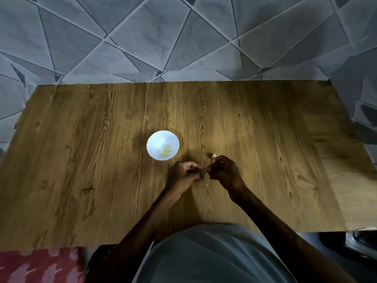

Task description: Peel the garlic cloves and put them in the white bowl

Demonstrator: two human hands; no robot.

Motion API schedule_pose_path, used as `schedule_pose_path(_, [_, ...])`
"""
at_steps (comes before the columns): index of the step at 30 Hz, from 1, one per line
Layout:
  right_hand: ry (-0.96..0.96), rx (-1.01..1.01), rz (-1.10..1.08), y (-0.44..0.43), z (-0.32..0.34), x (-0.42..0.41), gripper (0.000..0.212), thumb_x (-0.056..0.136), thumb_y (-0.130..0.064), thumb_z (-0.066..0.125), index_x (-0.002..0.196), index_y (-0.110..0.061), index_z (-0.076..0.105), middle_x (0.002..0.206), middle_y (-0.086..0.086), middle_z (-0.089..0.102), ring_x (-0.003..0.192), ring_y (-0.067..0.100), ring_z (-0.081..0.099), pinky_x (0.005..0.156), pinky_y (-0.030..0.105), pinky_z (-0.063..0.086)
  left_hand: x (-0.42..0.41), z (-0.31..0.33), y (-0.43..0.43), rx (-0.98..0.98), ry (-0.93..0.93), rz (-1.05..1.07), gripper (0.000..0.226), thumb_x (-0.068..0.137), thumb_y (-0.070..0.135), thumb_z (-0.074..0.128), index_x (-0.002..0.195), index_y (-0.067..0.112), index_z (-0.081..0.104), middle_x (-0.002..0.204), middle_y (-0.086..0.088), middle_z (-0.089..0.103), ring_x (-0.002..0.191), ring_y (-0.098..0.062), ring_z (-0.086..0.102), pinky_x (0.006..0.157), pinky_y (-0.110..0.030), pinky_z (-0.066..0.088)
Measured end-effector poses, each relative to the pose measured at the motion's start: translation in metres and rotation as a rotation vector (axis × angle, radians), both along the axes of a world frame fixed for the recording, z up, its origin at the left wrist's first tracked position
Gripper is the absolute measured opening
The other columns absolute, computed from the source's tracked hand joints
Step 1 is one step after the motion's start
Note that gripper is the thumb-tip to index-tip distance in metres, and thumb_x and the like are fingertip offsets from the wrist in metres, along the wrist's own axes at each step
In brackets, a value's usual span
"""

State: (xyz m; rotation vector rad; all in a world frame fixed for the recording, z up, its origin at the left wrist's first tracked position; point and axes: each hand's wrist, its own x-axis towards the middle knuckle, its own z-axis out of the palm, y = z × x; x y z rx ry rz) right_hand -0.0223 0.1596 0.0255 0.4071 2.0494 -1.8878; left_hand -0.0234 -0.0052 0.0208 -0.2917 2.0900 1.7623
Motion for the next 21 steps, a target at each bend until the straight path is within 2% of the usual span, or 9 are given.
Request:
schedule_pose_path(2, [-0.075,-0.171,-0.045,0.002,0.0,-0.003,0.018,0.088,0.009,0.056,0.096,-0.007,0.059,0.089,0.014,0.069,0.084,0.021,0.066,0.074,0.034,0.055,0.0,0.003,0.0,0.047,-0.016,0.013,0.019,0.082,0.007,0.075,0.101,0.006,0.073,0.09,-0.01,0.075,0.084,-0.018,0.072,0.075,-0.023,0.056])
schedule_pose_path(4, [-0.198,-0.368,-0.097,0.004,0.0,-0.007,0.022,0.089,0.012,0.05,0.094,-0.008,0.058,0.085,0.01,0.068,0.082,0.019,0.064,0.074,0.031,0.052,0.0,0.005,-0.002,0.175,-0.061,0.055,0.022,0.084,0.006,0.073,0.105,0.002,0.071,0.092,-0.016,0.074,0.085,-0.021,0.071,0.08,-0.028,0.057])
schedule_pose_path(7, [-0.278,-0.417,-0.112,0.009,-0.003,-0.01,0.025,0.089,0.014,0.048,0.097,-0.007,0.059,0.084,0.008,0.068,0.082,0.019,0.064,0.076,0.031,0.053,-0.002,0.007,-0.005,0.25,-0.076,0.097,0.024,0.083,0.005,0.073,0.106,-0.002,0.07,0.094,-0.022,0.073,0.087,-0.026,0.071,0.083,-0.03,0.057])
schedule_pose_path(9, [-0.18,-0.269,-0.037,0.011,-0.005,-0.008,0.024,0.09,0.012,0.051,0.097,-0.006,0.064,0.087,0.007,0.07,0.084,0.019,0.067,0.077,0.031,0.056,-0.002,0.006,-0.005,0.211,-0.059,0.11,0.023,0.082,0.005,0.075,0.104,-0.002,0.071,0.093,-0.022,0.073,0.087,-0.027,0.071,0.081,-0.029,0.057])
schedule_pose_path(12, [0.036,0.213,0.115,0.012,-0.013,-0.007,0.025,0.09,0.007,0.059,0.096,-0.015,0.071,0.087,-0.002,0.072,0.085,0.014,0.071,0.075,0.028,0.06,-0.002,0.004,-0.007,0.097,-0.011,0.099,0.02,0.081,0.008,0.077,0.1,0.003,0.074,0.089,-0.016,0.074,0.085,-0.027,0.072,0.08,-0.03,0.058])
schedule_pose_path(14, [0.145,0.403,0.188,0.011,-0.015,-0.009,0.022,0.09,0.001,0.063,0.099,-0.016,0.073,0.09,-0.006,0.072,0.083,0.009,0.071,0.072,0.026,0.06,-0.002,0.003,-0.006,0.01,0.033,0.076,0.017,0.08,0.011,0.078,0.097,0.008,0.075,0.087,-0.008,0.076,0.085,-0.019,0.072,0.08,-0.026,0.057])
schedule_pose_path(17, [0.25,0.43,0.237,0.008,-0.012,-0.01,0.013,0.09,-0.008,0.066,0.099,-0.014,0.074,0.089,-0.006,0.073,0.075,0.005,0.07,0.069,0.023,0.059,-0.004,0.005,-0.002,-0.087,0.072,0.076,0.015,0.079,0.009,0.078,0.094,0.009,0.076,0.083,-0.004,0.075,0.074,-0.002,0.068,0.068,-0.013,0.051])
schedule_pose_path(21, [0.348,0.512,0.277,0.007,-0.009,-0.012,0.007,0.087,-0.018,0.073,0.093,-0.017,0.077,0.083,-0.01,0.073,0.064,-0.008,0.064,0.063,0.013,0.054,-0.006,0.004,0.002,-0.102,0.059,0.104,0.017,0.077,0.001,0.075,0.093,0.007,0.075,0.079,-0.004,0.074,0.068,0.001,0.065,0.063,-0.011,0.048])
